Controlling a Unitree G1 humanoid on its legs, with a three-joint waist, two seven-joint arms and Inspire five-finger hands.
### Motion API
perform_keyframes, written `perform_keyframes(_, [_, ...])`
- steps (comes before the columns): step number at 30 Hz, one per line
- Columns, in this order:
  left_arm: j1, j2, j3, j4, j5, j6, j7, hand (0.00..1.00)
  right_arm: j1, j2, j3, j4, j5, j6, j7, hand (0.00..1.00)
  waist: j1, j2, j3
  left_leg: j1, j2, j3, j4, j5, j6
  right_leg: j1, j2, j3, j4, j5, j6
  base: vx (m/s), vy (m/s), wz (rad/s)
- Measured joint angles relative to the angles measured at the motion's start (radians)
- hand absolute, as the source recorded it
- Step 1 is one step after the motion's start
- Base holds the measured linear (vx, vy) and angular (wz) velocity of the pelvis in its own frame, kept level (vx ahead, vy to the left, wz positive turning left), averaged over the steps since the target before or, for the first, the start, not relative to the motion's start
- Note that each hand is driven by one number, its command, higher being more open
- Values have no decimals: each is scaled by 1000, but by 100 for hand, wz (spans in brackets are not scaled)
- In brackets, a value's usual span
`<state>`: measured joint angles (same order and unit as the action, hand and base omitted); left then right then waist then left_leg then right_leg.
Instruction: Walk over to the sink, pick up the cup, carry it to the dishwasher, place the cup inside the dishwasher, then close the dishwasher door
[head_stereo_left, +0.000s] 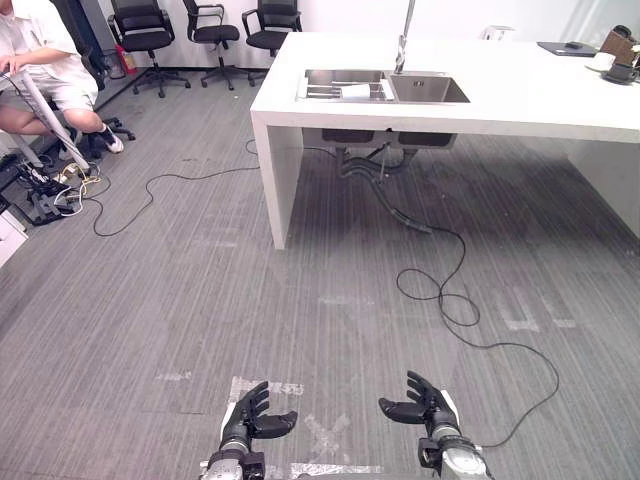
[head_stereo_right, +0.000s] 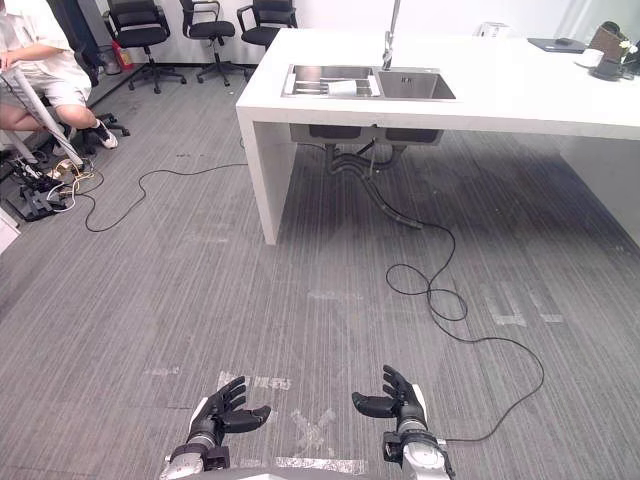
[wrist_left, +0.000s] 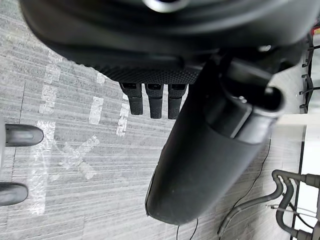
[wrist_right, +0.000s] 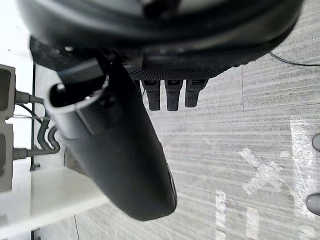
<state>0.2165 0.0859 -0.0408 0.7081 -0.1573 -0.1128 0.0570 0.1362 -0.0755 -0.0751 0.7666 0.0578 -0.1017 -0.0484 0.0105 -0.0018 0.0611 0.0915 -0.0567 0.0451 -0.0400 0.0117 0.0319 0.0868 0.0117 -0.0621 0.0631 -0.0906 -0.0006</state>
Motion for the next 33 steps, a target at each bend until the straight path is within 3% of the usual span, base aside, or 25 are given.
perform_keyframes(24, [2, 12, 35, 1, -34, 0, -1, 90, -7, -16, -56, -9, 39, 0, -4, 90, -1, 8, 5, -8, 4, 23, -27, 5, -5, -20, 7, 21, -12, 6, -8, -3, -3, -2])
perform_keyframes(33, [1, 11, 35, -8, -41, 0, 0, 90, -8, -17, -58, -45, 40, 0, -7, 90, -1, 14, 9, -39, 7, 50, 34, -39, 1, -34, 7, 43, -7, 2, -7, 20, -5, -9])
